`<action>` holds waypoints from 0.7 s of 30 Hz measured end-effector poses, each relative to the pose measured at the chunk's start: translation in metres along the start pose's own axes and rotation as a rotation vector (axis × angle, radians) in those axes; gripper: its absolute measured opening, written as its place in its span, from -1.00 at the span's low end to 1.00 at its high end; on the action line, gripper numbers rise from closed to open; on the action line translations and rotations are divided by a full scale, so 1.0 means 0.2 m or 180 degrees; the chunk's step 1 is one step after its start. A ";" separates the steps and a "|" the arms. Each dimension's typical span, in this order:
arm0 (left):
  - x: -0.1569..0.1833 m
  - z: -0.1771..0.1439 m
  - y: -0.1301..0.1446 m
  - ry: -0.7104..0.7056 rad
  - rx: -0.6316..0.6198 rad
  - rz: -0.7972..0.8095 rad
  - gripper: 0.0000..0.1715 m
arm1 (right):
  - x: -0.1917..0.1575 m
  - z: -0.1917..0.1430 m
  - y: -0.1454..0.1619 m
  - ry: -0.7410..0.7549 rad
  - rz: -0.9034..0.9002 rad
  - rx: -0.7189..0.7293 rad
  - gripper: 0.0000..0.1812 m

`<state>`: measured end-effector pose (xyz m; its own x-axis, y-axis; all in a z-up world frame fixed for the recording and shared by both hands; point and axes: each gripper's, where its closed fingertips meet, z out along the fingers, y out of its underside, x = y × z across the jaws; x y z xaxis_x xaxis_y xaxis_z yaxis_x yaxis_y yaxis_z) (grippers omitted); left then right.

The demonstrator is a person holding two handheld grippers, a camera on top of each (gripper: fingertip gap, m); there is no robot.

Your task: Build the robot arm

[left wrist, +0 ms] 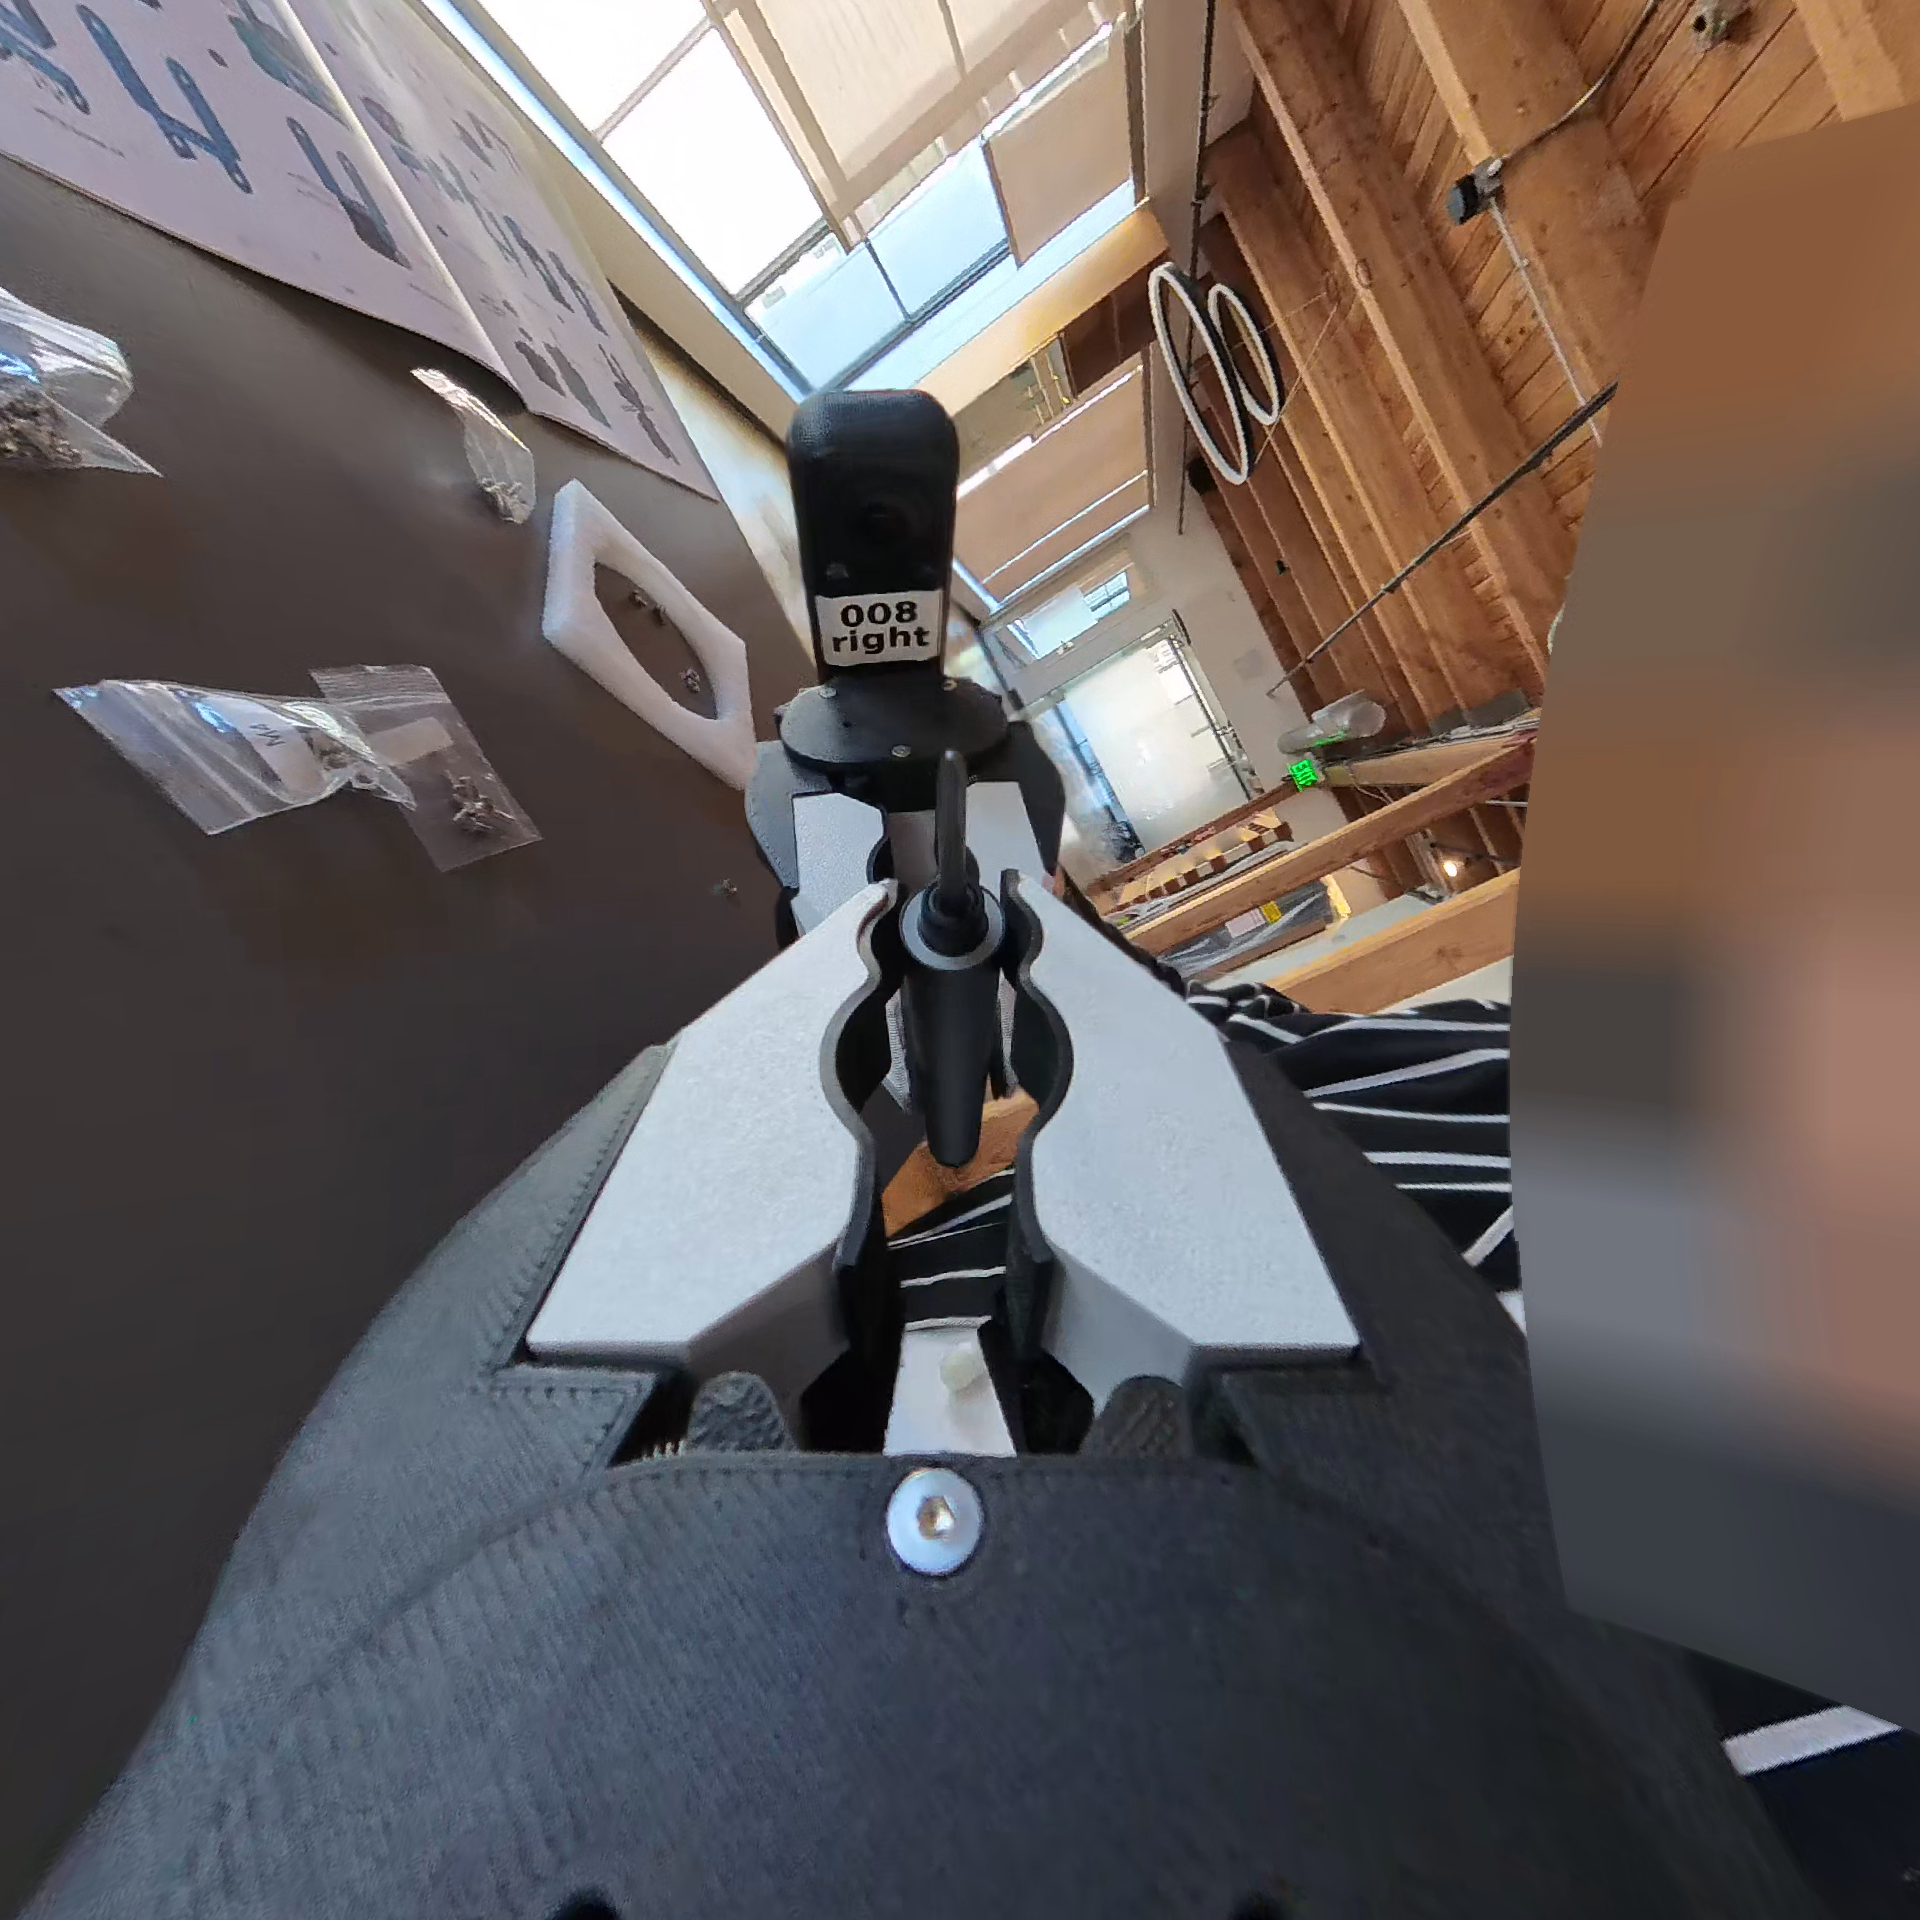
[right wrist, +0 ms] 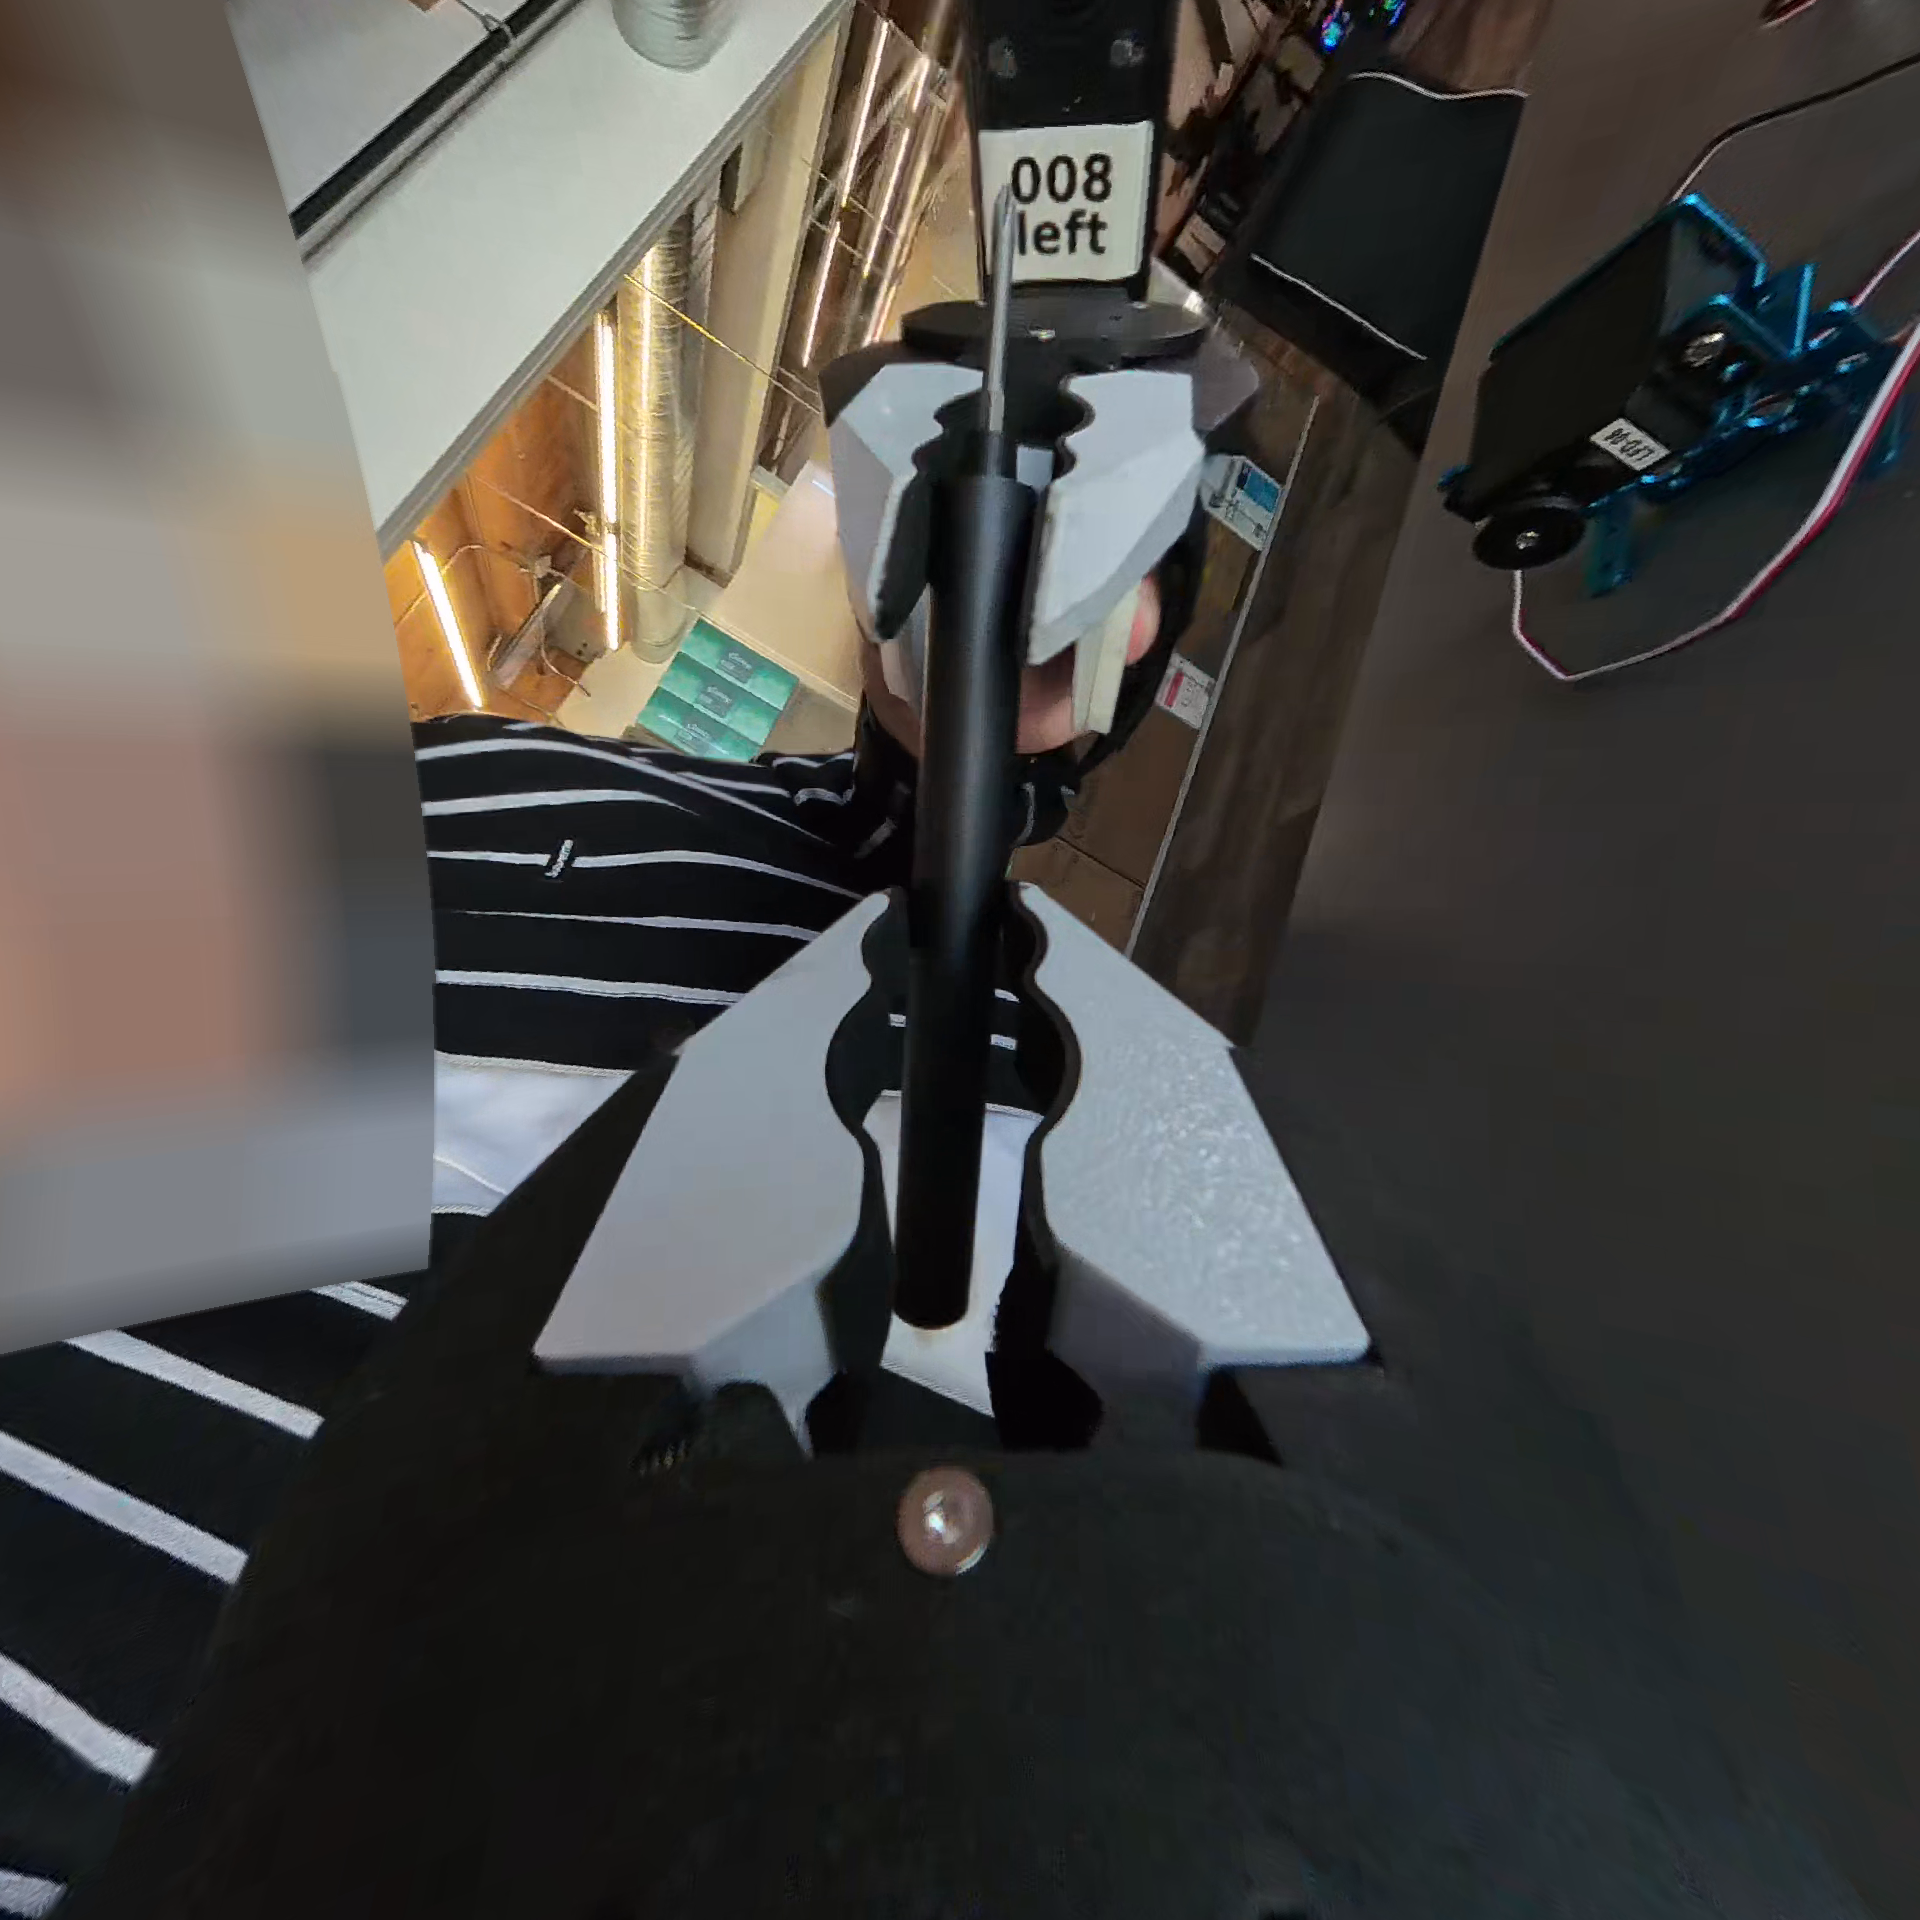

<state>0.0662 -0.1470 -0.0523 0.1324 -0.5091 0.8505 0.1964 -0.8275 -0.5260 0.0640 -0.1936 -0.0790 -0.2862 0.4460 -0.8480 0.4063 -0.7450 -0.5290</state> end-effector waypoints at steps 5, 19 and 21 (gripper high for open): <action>-0.05 -0.04 0.01 -0.0204 0.0061 0.0058 -0.82 | 0.07 0.03 0.00 0.0247 -0.0058 -0.0037 -0.83; -0.30 -0.54 -0.12 -0.1887 -0.0320 0.1669 -0.52 | 0.29 0.03 0.03 0.0582 0.0269 -0.0326 -0.83; -0.38 -0.58 -0.14 -0.2263 -0.0506 0.1953 -0.48 | 0.30 0.03 0.05 0.0533 0.0440 -0.0263 -0.83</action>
<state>-0.0616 -0.1132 -0.1005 0.7387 -0.6455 0.1940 -0.2311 -0.5129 -0.8268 0.0461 -0.1762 -0.1344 -0.0776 0.4237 -0.9025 0.5033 -0.7647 -0.4023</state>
